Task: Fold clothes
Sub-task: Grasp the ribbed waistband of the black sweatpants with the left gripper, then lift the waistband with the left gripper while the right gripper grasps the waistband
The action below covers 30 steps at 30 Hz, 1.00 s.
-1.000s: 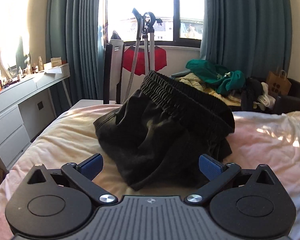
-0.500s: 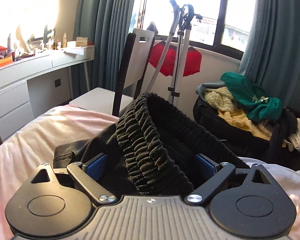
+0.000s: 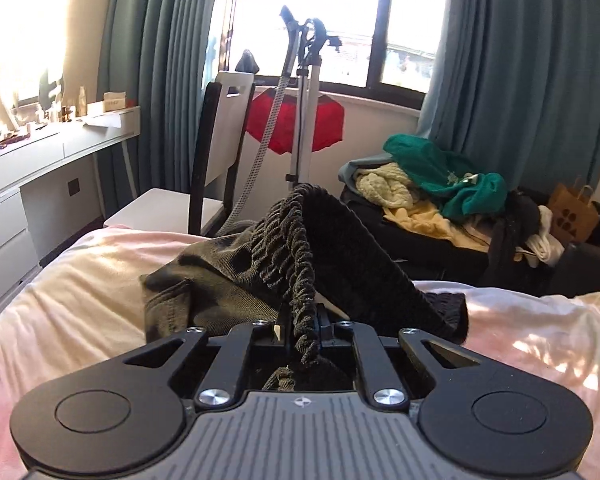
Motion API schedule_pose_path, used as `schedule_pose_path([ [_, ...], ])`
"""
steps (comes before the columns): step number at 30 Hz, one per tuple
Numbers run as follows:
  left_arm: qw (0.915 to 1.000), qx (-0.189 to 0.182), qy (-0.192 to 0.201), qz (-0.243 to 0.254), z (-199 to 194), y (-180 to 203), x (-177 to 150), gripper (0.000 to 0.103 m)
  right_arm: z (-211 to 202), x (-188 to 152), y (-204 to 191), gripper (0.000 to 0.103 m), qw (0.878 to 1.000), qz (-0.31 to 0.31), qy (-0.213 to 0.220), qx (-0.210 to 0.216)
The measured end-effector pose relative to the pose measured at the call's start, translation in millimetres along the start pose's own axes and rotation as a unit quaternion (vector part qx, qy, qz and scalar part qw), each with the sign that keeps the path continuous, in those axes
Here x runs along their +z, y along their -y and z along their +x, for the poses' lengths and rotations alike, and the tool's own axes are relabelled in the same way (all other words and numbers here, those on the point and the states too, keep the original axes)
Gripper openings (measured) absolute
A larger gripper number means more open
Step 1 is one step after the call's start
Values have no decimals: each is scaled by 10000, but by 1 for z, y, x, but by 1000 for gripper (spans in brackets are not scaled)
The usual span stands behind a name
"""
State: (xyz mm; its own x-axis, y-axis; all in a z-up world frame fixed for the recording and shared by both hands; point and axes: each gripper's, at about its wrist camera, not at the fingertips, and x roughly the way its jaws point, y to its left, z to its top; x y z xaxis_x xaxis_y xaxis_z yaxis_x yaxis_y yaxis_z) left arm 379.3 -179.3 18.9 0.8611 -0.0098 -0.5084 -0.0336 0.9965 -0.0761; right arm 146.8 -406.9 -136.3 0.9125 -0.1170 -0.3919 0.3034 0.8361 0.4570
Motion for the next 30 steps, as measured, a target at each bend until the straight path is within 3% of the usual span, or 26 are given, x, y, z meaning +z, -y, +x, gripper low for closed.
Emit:
schedule_pose_path([
  [5, 9985, -443, 192, 245, -98, -42, -27, 9, -6, -1, -10, 89, 9998, -196, 73, 67],
  [8, 9982, -554, 205, 91, -146, -85, -44, 9, -14, -2, -20, 89, 9989, -435, 160, 106],
  [14, 9969, -553, 84, -546, -219, -204, -94, 9, -34, -7, -32, 89, 9969, -710, 284, 197],
  [22, 9928, 147, -736, -935, -226, -327, -190, 9, -36, -22, -51, 89, 9948, -907, -52, 467],
  [30, 9928, -123, -557, -1052, -245, -332, -192, 16, -27, -45, -74, 89, 9865, -1360, -450, 790],
])
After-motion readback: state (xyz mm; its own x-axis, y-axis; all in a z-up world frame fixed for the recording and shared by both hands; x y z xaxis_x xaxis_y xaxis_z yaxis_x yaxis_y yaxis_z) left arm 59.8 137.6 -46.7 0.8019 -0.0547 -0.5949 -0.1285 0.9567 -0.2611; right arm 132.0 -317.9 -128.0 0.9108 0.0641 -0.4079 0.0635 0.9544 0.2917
